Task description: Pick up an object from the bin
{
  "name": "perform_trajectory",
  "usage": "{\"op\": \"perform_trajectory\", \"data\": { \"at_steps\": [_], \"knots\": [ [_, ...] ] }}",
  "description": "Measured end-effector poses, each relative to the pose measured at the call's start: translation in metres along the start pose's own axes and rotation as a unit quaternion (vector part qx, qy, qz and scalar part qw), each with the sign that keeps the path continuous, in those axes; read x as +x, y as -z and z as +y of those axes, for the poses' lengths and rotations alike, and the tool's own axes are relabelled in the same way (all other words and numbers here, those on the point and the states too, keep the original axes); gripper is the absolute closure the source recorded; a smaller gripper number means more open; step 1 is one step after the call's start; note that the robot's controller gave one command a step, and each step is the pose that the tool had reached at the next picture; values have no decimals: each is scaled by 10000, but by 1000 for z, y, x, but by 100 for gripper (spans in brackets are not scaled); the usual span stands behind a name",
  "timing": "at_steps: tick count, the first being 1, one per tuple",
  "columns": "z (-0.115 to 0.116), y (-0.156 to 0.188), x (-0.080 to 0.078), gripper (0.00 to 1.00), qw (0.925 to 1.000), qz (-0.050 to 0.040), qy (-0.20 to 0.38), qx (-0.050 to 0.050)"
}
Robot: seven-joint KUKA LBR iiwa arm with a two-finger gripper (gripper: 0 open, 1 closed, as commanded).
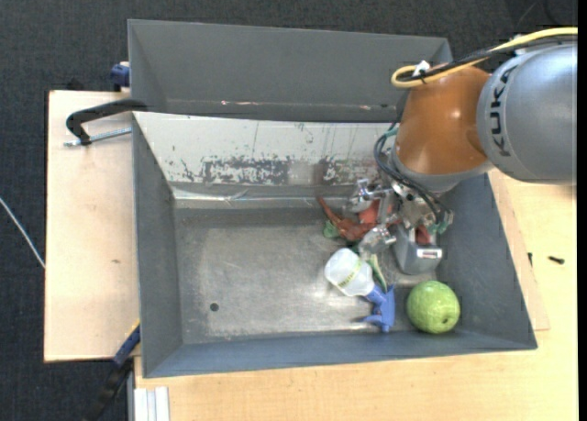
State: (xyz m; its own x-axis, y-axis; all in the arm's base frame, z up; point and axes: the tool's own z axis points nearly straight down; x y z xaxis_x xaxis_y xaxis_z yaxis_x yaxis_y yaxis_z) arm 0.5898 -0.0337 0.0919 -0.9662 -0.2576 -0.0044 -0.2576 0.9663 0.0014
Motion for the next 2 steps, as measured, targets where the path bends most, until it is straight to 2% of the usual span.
{"op": "perform_trajectory", "data": {
  "at_steps": [1, 2],
  "knots": [
    [-5, -1, 1, 100, 9996, -9, -295, -41],
    [-4, -1, 1, 100, 9997, -8, -248, -35]
  ]
}}
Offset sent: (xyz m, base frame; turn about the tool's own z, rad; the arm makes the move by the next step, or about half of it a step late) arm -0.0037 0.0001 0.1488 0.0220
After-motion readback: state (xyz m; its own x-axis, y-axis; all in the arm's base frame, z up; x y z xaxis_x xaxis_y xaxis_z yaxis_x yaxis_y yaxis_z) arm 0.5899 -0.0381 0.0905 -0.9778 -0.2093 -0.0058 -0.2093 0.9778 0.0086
